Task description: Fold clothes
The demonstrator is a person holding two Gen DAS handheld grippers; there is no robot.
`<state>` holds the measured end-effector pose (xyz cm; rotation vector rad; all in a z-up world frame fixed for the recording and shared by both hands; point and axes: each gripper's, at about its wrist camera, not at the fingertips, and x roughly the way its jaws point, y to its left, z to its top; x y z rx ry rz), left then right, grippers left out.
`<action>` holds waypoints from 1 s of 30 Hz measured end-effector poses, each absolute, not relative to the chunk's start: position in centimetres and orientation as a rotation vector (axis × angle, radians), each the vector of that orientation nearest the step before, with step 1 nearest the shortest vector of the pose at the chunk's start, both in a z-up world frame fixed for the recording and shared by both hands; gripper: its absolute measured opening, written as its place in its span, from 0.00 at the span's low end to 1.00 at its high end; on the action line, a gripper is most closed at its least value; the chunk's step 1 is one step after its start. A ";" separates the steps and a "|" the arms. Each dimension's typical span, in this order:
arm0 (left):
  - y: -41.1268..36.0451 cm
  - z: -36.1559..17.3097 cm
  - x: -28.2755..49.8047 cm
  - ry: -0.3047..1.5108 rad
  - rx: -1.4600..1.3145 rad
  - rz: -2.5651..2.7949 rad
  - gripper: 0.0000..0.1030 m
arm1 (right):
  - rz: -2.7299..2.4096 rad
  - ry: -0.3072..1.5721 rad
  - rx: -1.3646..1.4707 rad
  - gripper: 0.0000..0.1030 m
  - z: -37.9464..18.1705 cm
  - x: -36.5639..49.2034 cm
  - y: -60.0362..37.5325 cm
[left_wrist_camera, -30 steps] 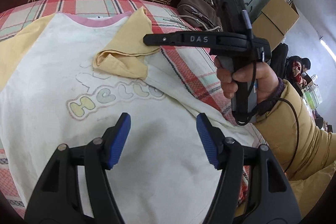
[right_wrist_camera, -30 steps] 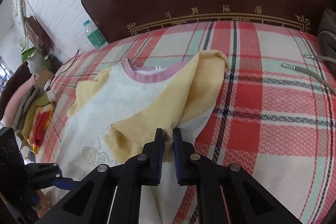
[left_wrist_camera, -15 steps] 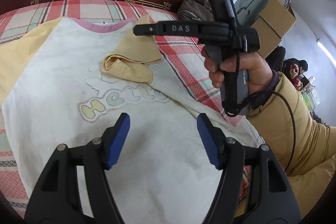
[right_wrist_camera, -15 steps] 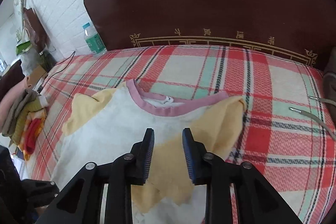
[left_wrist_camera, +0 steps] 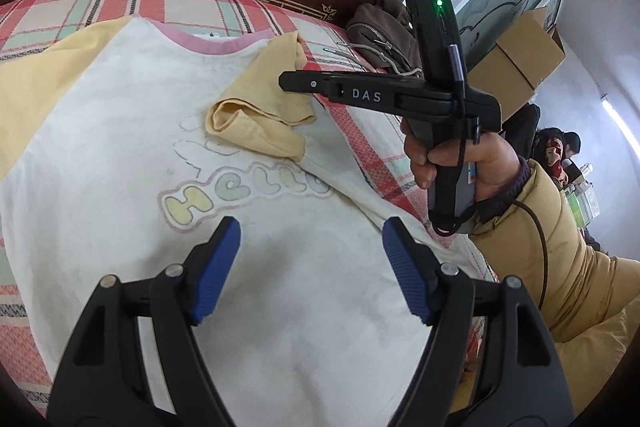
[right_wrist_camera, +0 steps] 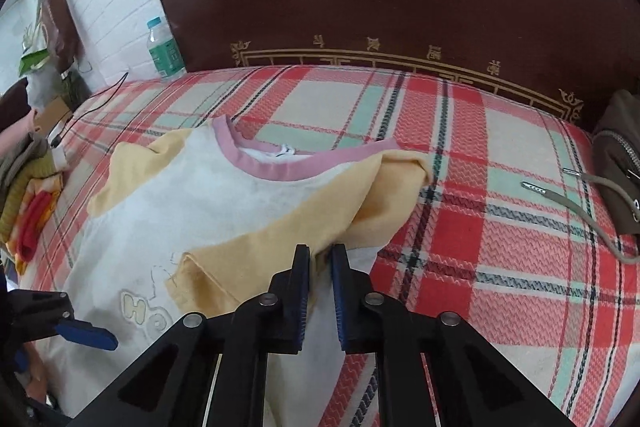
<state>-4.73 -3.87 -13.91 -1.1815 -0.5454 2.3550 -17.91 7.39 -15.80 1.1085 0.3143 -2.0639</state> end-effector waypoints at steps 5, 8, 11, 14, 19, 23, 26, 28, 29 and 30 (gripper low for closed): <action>-4.0 -14.2 -5.0 -0.551 -1.193 2.349 0.73 | -2.040 0.273 1.116 0.06 -14.7 -18.9 6.1; -4.0 -14.3 -5.0 -0.553 -1.196 2.348 0.73 | -2.011 0.174 1.145 0.06 -14.2 -20.3 5.3; -4.1 -14.3 -5.0 -0.549 -1.203 2.349 0.73 | -2.000 0.125 1.202 0.06 -14.4 -21.5 4.2; -4.2 -14.3 -5.0 -0.541 -1.205 2.351 0.73 | -1.982 0.142 1.187 0.15 -14.3 -20.9 3.9; -4.3 -14.1 -5.4 -0.532 -1.204 2.348 0.73 | -1.972 0.117 1.136 0.46 -13.9 -18.2 8.7; -3.9 -14.3 -5.8 -0.542 -1.206 2.317 0.73 | -1.916 0.120 1.149 0.46 -14.8 -13.8 15.1; -2.9 -14.5 -5.9 -0.534 -1.211 2.286 0.73 | -1.880 0.132 1.199 0.48 -16.2 -9.6 19.0; -2.2 -14.6 -5.9 -0.520 -1.218 2.271 0.73 | -1.872 0.158 1.220 0.52 -17.0 -7.0 20.5; -1.8 -14.7 -5.8 -0.510 -1.222 2.266 0.73 | -1.889 0.176 1.209 0.52 -17.3 -6.0 20.9; -1.5 -14.8 -5.8 -0.507 -1.225 2.257 0.73 | -1.926 0.197 1.177 0.51 -17.3 -5.0 21.0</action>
